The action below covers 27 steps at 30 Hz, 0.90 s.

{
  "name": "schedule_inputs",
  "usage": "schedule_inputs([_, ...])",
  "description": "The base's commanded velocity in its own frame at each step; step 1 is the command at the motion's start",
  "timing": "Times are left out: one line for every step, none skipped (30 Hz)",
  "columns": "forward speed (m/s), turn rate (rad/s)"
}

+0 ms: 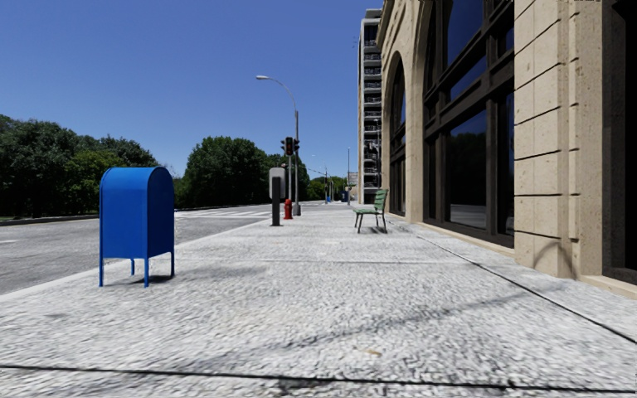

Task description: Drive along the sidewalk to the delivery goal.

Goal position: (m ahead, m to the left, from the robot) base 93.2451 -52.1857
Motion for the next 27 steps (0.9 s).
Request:
schedule_inputs([2.00, 0.00])
schedule_inputs([2.00, 0.00])
schedule_inputs([2.00, 0.00])
schedule_inputs([2.00, 0.00])
schedule_inputs([2.00, 0.00])
schedule_inputs([2.00, 0.00])
schedule_inputs([2.00, 0.00])
schedule_inputs([2.00, 0.00])
schedule_inputs([2.00, 0.00])
schedule_inputs([2.00, 0.00])
schedule_inputs([2.00, 0.00])
schedule_inputs([2.00, 0.00])
schedule_inputs([2.00, 0.00])
schedule_inputs([2.00, 0.00])
schedule_inputs([2.00, 0.00])
schedule_inputs([2.00, 0.00])
schedule_inputs([2.00, 0.00])
schedule_inputs([2.00, 0.00])
schedule_inputs([2.00, 0.00])
schedule_inputs([2.00, 0.00])
schedule_inputs([2.00, 0.00])
schedule_inputs([2.00, 0.00])
schedule_inputs([2.00, 0.00])
schedule_inputs([2.00, 0.00])
schedule_inputs([2.00, 0.00])
schedule_inputs([2.00, 0.00])
schedule_inputs([2.00, 0.00])
